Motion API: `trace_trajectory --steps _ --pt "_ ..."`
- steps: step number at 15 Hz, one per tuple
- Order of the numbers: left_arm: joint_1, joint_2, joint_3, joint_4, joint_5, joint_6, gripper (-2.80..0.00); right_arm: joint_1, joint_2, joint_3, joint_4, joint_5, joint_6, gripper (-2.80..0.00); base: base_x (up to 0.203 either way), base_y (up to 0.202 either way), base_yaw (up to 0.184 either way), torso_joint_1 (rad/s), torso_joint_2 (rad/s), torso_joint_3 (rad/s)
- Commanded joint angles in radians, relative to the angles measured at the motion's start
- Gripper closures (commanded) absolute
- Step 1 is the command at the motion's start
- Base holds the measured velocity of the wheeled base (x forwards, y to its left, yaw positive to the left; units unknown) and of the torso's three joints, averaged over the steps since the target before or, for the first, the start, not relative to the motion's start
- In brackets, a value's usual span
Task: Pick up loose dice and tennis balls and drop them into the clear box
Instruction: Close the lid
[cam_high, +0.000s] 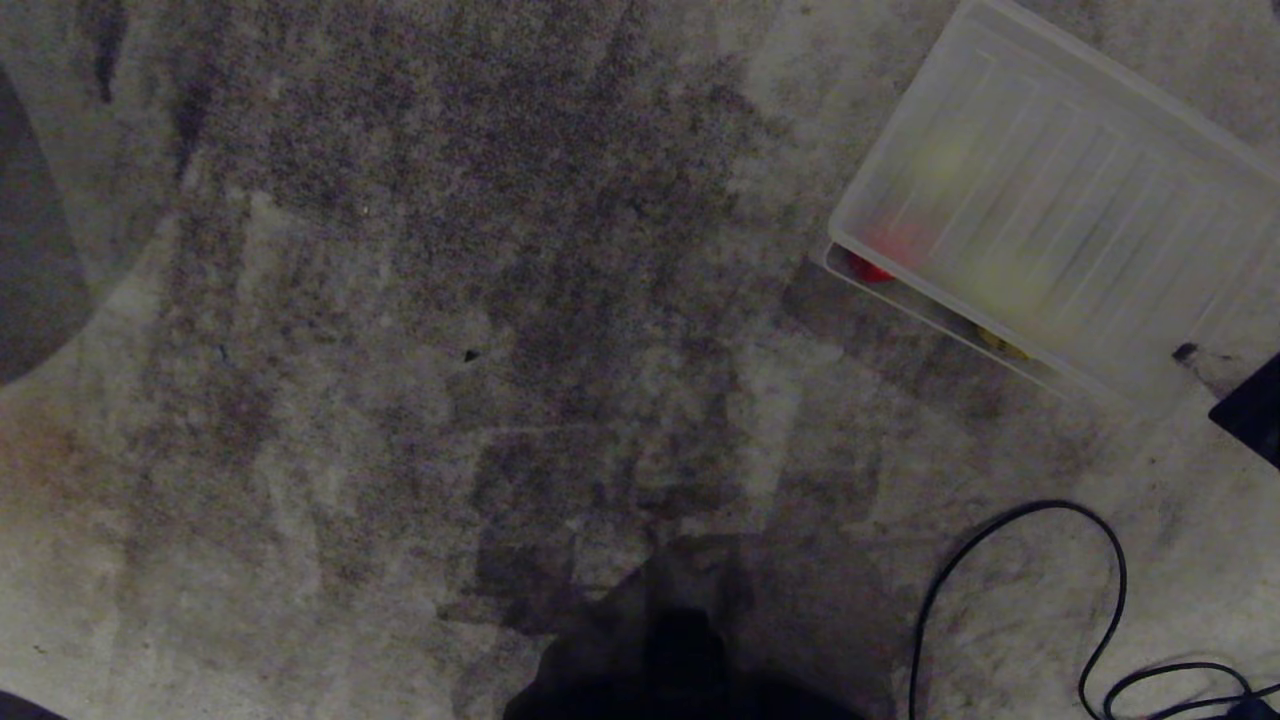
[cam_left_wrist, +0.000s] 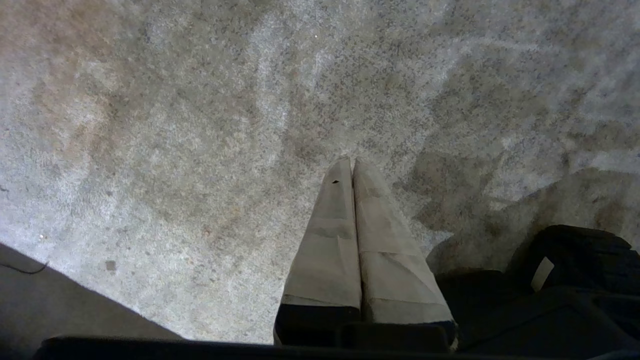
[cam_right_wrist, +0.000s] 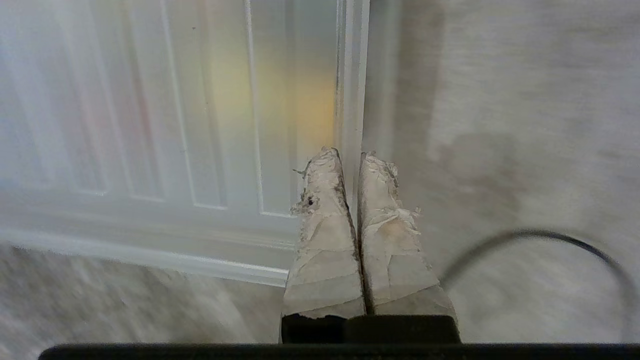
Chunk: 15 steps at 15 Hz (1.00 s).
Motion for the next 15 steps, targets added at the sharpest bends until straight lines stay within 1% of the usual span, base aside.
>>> trace_trajectory --steps 1,2,3,7,8,10,12,15 --pt "0.000 0.001 0.002 -0.001 0.001 -0.001 0.00 0.006 0.167 -0.009 -0.135 0.047 0.020 0.00 0.000 0.000 0.000 0.000 0.00 0.000" --pt "0.000 0.001 0.002 -0.001 0.002 0.000 0.00 0.006 0.197 -0.006 -0.150 0.096 0.029 0.00 0.000 0.000 0.000 0.000 0.00 0.000" --pt "0.000 0.001 0.002 -0.001 0.001 -0.002 0.00 0.005 0.214 -0.007 -0.157 0.119 0.031 0.00 0.000 0.000 0.000 0.000 0.00 0.000" --pt "0.000 0.001 0.002 -0.001 0.001 -0.001 0.00 -0.028 0.246 0.006 -0.157 0.129 0.032 0.00 0.000 0.000 0.000 0.000 0.00 0.000" --pt "0.000 0.001 0.002 -0.001 0.001 0.000 0.00 -0.044 0.244 0.013 -0.156 0.150 0.028 0.00 0.000 0.000 0.000 0.000 0.00 0.000" --pt "0.000 0.001 0.002 -0.001 0.001 0.000 0.00 -0.094 0.242 0.016 -0.155 0.181 -0.009 0.00 0.000 0.000 0.000 0.000 0.00 0.000" --pt "0.000 0.001 0.002 -0.001 0.001 -0.001 0.00 -0.142 0.241 0.015 -0.157 0.221 -0.085 0.00 0.000 0.000 0.000 0.000 0.00 0.000" --pt "0.000 0.001 0.002 -0.001 0.001 -0.001 0.00 -0.152 0.241 0.013 -0.161 0.231 -0.101 0.00 0.000 0.000 0.000 0.000 0.00 0.000"
